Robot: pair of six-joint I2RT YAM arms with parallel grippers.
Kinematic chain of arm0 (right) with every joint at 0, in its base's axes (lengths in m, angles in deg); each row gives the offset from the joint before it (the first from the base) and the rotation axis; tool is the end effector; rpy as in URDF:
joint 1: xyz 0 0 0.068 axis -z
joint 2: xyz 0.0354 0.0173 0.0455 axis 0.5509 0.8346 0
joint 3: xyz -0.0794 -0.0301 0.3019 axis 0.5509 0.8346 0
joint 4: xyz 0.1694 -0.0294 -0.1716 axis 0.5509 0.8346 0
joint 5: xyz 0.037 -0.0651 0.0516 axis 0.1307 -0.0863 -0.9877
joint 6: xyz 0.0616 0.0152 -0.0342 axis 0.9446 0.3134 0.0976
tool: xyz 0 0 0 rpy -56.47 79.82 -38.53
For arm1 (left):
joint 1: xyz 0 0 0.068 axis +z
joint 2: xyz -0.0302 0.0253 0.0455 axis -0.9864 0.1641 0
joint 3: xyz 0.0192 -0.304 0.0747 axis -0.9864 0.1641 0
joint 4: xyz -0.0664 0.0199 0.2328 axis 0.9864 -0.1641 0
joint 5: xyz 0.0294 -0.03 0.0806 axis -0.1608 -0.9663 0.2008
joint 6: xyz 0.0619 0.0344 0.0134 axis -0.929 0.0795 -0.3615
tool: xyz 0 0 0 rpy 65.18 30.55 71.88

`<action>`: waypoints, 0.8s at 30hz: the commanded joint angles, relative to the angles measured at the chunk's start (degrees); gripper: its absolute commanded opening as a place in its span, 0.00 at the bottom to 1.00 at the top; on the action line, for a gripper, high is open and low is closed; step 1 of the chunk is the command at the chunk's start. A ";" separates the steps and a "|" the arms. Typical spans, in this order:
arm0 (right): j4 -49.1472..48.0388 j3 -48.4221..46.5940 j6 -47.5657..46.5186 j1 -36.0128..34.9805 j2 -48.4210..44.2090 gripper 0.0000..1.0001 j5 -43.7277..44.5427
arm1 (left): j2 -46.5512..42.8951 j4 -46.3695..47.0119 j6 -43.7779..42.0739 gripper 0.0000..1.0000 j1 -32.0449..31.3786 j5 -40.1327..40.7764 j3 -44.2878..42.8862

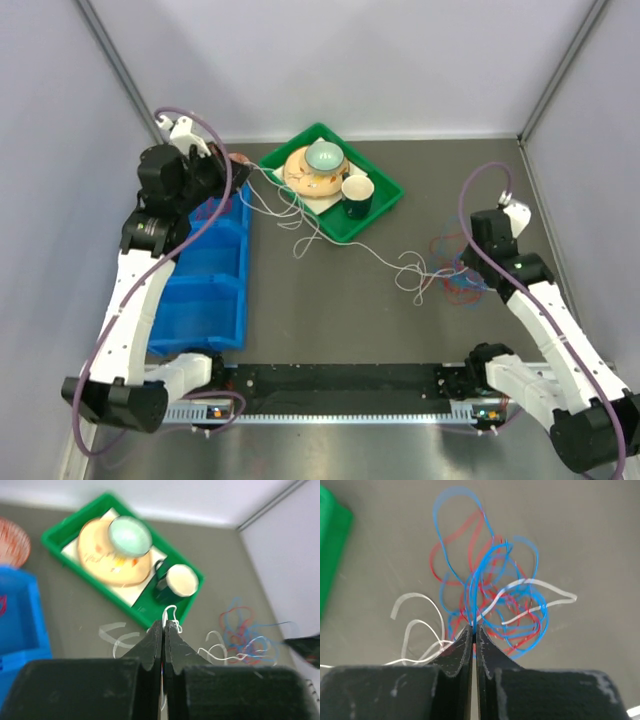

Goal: Untangle the cables

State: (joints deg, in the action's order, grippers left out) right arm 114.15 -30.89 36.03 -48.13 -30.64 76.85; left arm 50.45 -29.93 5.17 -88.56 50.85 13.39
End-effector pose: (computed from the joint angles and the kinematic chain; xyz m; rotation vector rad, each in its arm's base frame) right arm 0.1438 0.0112 0.3165 0.5982 2.1628 -0.0587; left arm 0.2229 -0.0495 0.4500 -0.0720 1.8811 -0.6894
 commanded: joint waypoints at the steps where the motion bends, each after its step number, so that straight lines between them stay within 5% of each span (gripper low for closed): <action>1: -5.43 3.22 3.11 0.81 0.96 0.00 -3.08 | -4.54 6.25 -0.27 0.00 0.19 -5.88 -5.43; 3: -5.61 4.19 3.20 1.25 0.87 0.07 -3.96 | -5.25 6.87 0.34 0.00 0.19 -7.10 -6.75; 5: -5.61 4.19 2.94 1.34 0.78 0.40 -5.63 | -5.16 8.27 1.39 0.00 0.19 -9.65 -7.10; 8: -5.61 4.36 2.68 1.34 -0.01 0.67 -7.13 | -4.55 9.33 2.28 0.00 0.19 -10.63 -6.14; 24: -2.35 6.83 4.26 2.57 -3.17 0.71 -11.08 | -1.91 5.46 -0.27 0.00 0.10 -11.60 -1.48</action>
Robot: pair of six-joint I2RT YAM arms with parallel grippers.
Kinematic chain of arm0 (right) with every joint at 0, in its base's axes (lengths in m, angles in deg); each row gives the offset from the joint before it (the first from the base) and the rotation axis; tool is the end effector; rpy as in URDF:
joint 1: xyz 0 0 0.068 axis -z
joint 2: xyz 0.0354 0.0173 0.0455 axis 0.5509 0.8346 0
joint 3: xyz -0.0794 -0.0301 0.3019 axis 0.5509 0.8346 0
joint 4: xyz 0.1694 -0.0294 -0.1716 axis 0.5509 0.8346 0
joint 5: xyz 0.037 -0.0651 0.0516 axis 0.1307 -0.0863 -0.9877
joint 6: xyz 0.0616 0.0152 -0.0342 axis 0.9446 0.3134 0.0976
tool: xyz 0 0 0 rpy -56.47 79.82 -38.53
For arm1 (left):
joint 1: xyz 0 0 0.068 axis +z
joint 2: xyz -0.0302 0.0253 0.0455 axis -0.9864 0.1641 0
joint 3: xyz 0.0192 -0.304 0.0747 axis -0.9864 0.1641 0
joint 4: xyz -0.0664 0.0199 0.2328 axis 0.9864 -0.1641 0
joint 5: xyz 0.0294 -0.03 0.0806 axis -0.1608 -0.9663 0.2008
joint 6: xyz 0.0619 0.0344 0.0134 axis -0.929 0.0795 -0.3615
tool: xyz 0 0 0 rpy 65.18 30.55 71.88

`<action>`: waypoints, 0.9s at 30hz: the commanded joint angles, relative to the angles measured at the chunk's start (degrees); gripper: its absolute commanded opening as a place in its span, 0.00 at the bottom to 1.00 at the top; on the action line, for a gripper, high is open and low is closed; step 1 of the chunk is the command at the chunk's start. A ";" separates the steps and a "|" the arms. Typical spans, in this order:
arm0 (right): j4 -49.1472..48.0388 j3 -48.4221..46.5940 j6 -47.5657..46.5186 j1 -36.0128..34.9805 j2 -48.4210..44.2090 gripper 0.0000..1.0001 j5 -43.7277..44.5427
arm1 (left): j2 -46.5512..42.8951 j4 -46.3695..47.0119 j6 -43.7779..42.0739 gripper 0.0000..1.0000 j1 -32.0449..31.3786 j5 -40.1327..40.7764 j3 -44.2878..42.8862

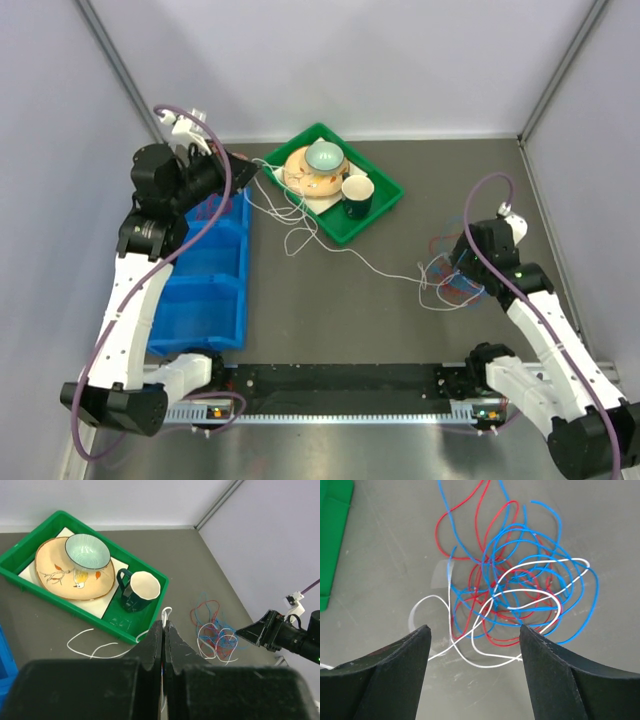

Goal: Untangle the cables

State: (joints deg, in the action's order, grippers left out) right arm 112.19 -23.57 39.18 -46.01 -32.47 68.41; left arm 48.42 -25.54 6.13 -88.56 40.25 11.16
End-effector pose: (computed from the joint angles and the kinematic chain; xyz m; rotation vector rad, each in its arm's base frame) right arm 0.1360 0.0125 0.2803 0.6446 2.2587 0.0746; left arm 0.2039 -0.0571 0.4806 0.0971 1.7468 -0.8612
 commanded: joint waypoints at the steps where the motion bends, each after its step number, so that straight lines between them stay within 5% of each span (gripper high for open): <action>1: -0.39 -0.84 1.20 0.45 -1.51 0.71 -3.25 | 0.47 0.98 -1.49 0.00 0.10 -0.21 1.27; 15: -1.71 -2.34 -0.12 0.27 -3.80 0.72 -11.96 | 1.26 -3.67 -5.52 0.00 -1.31 3.56 3.39; 27: -1.45 -12.78 -4.94 0.36 8.23 0.74 -10.74 | 2.40 -1.20 -0.53 0.00 -3.76 14.37 3.93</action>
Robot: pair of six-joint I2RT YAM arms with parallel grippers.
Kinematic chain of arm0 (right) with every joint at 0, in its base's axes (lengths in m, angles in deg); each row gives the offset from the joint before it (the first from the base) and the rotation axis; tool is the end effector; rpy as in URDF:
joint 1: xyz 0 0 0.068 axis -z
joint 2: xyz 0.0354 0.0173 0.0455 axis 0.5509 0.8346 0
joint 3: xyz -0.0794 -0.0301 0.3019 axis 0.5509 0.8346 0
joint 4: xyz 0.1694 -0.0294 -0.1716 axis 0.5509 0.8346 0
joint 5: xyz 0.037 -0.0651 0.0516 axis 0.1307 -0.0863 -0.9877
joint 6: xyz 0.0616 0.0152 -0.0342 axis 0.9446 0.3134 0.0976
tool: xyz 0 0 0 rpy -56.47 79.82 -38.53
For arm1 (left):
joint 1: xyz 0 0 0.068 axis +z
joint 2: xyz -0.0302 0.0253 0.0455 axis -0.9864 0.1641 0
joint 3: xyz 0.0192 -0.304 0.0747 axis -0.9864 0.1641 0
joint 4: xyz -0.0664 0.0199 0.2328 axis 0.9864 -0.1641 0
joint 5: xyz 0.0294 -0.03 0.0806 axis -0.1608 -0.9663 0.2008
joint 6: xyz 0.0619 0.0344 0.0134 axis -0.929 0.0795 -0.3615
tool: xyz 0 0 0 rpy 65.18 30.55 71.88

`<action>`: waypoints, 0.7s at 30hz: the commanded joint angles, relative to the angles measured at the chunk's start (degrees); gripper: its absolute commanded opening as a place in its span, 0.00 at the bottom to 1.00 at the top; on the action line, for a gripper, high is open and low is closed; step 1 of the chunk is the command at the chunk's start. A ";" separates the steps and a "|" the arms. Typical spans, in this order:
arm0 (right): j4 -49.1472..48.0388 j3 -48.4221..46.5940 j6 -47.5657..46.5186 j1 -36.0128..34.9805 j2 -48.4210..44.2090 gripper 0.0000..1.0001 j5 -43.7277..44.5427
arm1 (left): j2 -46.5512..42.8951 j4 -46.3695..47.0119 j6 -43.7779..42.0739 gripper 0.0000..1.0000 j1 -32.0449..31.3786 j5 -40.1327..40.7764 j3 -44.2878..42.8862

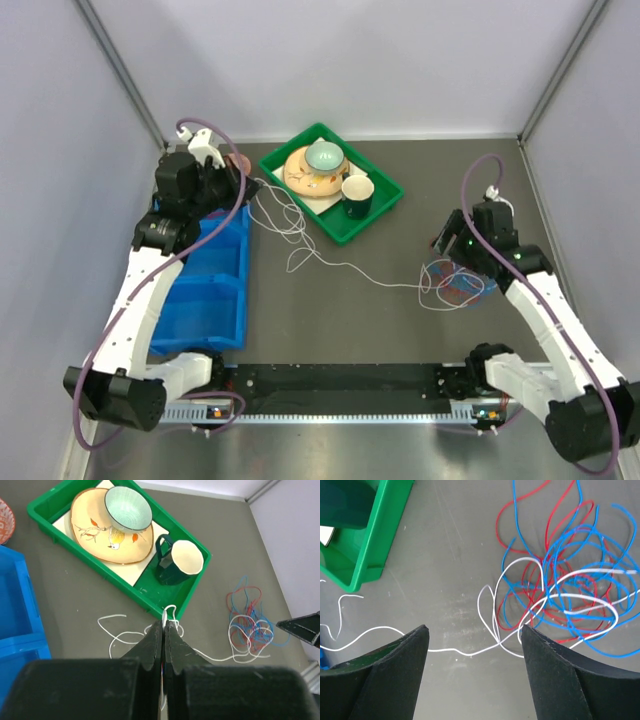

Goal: Untangle the cables

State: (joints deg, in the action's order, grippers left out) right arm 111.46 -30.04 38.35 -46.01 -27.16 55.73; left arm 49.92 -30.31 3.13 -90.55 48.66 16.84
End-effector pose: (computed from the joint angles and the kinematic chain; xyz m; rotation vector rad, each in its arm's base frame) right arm 0.1587 0.0308 0.3042 0.5378 2.3209 0.3294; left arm 0.2198 -0.0592 0.4308 0.0079 1.9425 -0.7215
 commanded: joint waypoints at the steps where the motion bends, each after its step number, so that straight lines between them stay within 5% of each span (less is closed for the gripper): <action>1: 0.32 -7.55 -4.64 0.36 3.63 0.73 2.03 | 1.42 2.94 2.47 0.00 -2.56 6.93 -2.46; 6: 1.91 -10.29 -3.87 0.36 4.86 0.72 0.11 | 0.64 0.47 1.58 0.00 -3.45 13.52 -2.12; 15: 1.56 -2.73 -2.53 -1.48 9.68 0.68 -11.56 | -1.21 -3.83 3.07 0.00 -3.54 12.39 -1.58; 21: 2.63 -1.06 -5.09 -4.38 14.88 0.66 -7.82 | 0.46 -4.27 2.29 0.00 -3.54 9.58 -2.91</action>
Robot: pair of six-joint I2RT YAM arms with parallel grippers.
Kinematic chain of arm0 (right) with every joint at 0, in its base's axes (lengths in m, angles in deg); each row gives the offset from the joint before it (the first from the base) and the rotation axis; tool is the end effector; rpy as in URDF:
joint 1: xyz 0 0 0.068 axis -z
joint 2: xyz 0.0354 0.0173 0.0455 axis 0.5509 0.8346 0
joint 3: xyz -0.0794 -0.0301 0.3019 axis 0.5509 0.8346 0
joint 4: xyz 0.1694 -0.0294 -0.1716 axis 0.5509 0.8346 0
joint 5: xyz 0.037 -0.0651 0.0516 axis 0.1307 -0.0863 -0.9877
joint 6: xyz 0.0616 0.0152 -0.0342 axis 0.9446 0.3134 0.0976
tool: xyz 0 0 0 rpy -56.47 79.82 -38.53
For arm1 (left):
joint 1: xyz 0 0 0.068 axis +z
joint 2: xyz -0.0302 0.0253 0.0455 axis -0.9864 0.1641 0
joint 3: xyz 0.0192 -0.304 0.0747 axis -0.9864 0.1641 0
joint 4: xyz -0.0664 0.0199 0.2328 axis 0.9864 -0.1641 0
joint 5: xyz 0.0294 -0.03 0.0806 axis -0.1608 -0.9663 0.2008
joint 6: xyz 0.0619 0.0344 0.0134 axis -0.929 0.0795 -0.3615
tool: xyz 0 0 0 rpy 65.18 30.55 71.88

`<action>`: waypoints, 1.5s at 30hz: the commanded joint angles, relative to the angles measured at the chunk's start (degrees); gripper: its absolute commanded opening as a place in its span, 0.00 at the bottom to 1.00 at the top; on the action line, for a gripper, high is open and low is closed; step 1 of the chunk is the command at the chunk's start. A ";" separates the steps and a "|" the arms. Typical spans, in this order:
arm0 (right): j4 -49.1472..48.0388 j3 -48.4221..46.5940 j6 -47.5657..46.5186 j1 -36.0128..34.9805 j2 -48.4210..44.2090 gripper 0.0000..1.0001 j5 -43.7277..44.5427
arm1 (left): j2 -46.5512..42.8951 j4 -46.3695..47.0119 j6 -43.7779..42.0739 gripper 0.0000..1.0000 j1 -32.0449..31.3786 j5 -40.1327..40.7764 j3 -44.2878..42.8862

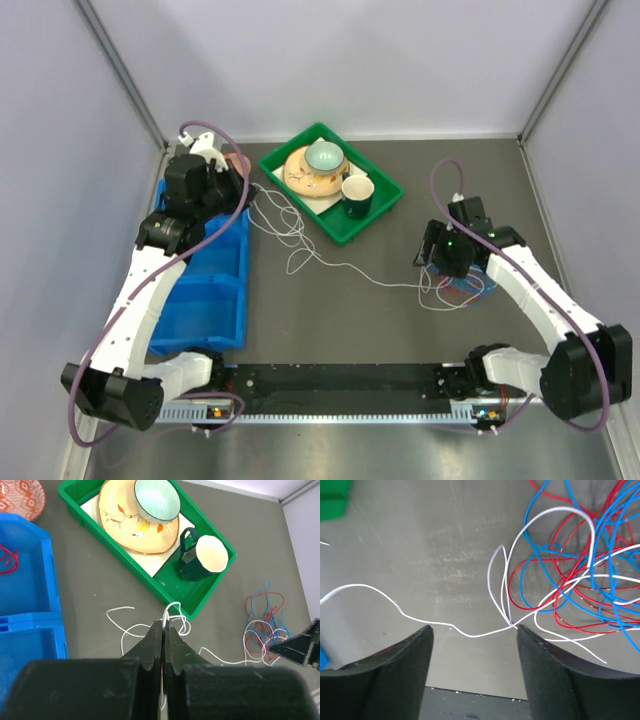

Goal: Untangle the cables

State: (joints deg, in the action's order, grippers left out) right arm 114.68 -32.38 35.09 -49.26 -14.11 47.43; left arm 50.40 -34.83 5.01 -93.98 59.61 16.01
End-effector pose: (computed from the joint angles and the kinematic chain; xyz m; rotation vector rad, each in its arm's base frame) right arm 0.1909 0.0584 0.2757 0.3857 2.6266 0.3906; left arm 0.2194 -0.0617 0.4233 -0.1120 2.0093 -0.5907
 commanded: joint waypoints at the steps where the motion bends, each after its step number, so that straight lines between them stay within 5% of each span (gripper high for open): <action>1: -1.03 1.80 -1.75 -1.39 2.62 0.64 1.71 | -0.02 0.25 0.41 0.00 -0.10 -1.90 -1.90; 9: -10.87 7.61 -2.89 -1.39 4.82 0.52 1.82 | -0.99 2.89 1.46 0.00 -0.10 -3.31 0.21; 14: -10.62 6.47 -1.83 -1.39 2.11 0.02 0.23 | -1.69 2.36 0.94 0.00 -0.10 -1.47 -0.14; 15: -10.09 5.86 -1.57 -1.39 0.18 0.00 0.23 | -1.60 2.19 0.76 0.00 -0.10 -1.12 -0.32; 22: -2.54 -8.71 -2.18 -2.18 -4.32 0.00 -1.61 | -0.29 1.66 -0.82 0.00 -0.10 0.82 -2.78; 29: 3.89 -44.44 -3.15 -6.13 0.68 0.00 -4.33 | 1.56 0.16 -3.54 0.00 -0.10 3.19 -3.84; 35: 4.06 -62.94 -2.36 -8.77 7.18 0.00 -7.41 | 2.35 1.22 -4.16 0.00 -0.10 2.58 -4.10; 41: 3.54 -58.94 -2.96 -13.23 8.17 0.00 -7.86 | 1.83 2.88 -4.95 0.00 -0.10 0.31 -4.72; 45: 1.70 -44.84 -3.86 -17.64 5.72 0.00 -3.56 | 1.12 4.91 -4.69 0.00 -0.10 -2.78 -3.75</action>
State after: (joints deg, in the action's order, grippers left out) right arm 116.34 -88.20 32.43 -62.86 -7.71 41.18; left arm 53.01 -34.79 1.21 -93.98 60.38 13.87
